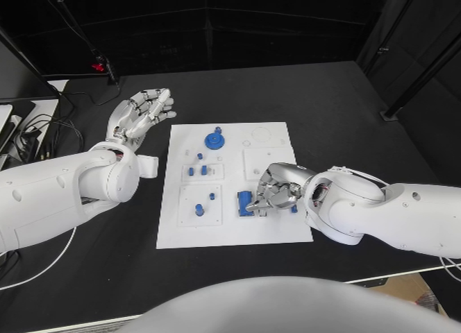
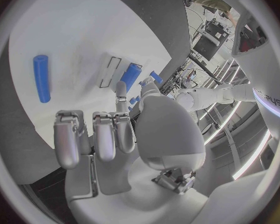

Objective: Assemble the parts on the task board

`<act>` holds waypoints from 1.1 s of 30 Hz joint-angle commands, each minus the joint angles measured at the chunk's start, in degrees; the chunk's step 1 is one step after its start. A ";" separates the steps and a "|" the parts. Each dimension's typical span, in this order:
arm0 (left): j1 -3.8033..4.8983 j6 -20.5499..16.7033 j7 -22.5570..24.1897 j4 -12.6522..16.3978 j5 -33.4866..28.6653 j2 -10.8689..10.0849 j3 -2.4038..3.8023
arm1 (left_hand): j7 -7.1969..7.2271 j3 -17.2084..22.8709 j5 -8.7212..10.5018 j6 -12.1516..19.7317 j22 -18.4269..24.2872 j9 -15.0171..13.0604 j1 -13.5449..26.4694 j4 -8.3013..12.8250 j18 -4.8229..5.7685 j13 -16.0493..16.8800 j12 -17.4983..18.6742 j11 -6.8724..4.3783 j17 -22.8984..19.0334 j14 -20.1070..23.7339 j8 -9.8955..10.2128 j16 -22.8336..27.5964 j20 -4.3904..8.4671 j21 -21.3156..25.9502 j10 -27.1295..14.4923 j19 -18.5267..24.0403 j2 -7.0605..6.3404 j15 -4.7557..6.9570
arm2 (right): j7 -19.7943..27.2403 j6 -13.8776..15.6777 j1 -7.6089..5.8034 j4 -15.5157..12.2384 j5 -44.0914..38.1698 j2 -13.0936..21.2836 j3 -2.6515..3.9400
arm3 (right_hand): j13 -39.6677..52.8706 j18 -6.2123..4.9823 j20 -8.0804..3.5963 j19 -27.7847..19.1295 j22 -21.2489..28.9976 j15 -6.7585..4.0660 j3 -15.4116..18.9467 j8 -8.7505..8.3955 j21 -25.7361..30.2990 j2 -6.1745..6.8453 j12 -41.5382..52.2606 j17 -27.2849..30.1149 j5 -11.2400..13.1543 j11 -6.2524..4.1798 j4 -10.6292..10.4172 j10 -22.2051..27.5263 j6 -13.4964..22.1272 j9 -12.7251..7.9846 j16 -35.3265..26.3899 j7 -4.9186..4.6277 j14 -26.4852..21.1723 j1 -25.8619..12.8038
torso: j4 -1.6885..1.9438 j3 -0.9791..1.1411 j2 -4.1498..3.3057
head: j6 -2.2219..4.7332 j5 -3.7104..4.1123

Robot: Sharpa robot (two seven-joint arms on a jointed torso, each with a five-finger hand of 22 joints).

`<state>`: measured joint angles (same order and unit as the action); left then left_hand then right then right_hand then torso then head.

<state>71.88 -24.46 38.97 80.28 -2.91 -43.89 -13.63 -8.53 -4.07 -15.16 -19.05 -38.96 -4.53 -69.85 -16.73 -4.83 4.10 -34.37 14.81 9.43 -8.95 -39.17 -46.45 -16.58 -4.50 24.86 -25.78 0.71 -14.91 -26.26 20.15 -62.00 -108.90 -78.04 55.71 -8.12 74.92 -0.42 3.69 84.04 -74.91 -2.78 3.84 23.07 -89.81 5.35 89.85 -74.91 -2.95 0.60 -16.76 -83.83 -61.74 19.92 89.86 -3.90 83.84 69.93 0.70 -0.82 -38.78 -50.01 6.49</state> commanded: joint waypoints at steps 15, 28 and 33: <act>0.03 0.63 7.51 -0.02 0.03 0.12 0.06 | -8.37 -0.36 -0.27 0.31 0.09 0.10 -0.06 0.00 -0.18 -0.09 -0.26 0.09 -0.15 0.30 -0.28 -0.29 -0.02 0.17 -0.39 0.27 0.40 0.08 | 3.37 12.12 0.49 -0.13 1.31 2.20 -0.01 | 15.08 0.42 0.05 5.96 -15.09 0.21 0.68 1.20 -0.19 -2.11 0.15 -15.09 -3.24 0.61 0.04 -6.17 5.33 1.92 0.14 -1.18 6.16 -0.96 | -0.15 -0.09 0.01 | 0.01 0.29; -0.10 0.62 7.39 -0.03 0.03 -0.03 0.06 | -8.37 -0.39 -0.35 0.33 0.10 0.13 -0.11 0.00 -0.19 -0.11 -0.32 0.10 -0.22 0.32 -0.30 -0.35 -0.02 0.16 -0.42 0.29 0.50 0.07 | 6.50 14.66 1.35 -3.97 3.61 11.99 -0.08 | 15.08 0.42 1.85 5.96 -15.09 2.04 1.68 9.20 -0.19 -2.66 0.15 -15.09 -12.79 2.22 0.14 -6.17 15.84 6.74 0.14 -2.81 6.16 2.07 | -0.34 -0.12 0.05 | 0.01 1.73; -0.17 0.59 7.37 -0.18 0.03 0.05 0.06 | -8.37 -0.39 -0.35 0.33 0.10 0.13 -0.11 0.00 -0.19 -0.11 -0.32 0.10 -0.22 0.32 -0.30 -0.35 -0.02 0.16 -0.42 0.29 0.50 0.07 | 2.20 11.24 1.75 -5.11 1.55 15.31 -0.12 | 15.08 0.42 1.97 5.96 -15.09 2.11 2.47 11.01 -0.19 -2.85 0.15 -15.09 -13.29 2.35 0.06 -6.17 16.66 7.34 0.14 -2.94 6.16 1.47 | -0.19 -0.17 0.11 | 0.01 3.12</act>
<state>71.65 -24.35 38.97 80.11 -2.92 -43.89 -13.64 -8.53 -4.07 -15.16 -19.05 -38.90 -4.49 -69.85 -16.74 -4.83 4.04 -34.37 14.81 9.25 -8.95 -39.17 -46.45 -16.58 -4.50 24.86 -25.78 0.71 -14.90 -21.87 33.00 -60.29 -113.60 -75.42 70.91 -8.21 74.92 -0.42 5.25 83.95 -74.91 -1.02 6.05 33.93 -89.81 2.55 89.85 -74.90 -16.05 2.57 -16.72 -83.93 -45.64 27.21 89.86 -6.84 83.94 71.48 0.46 -0.93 -38.72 -50.01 9.17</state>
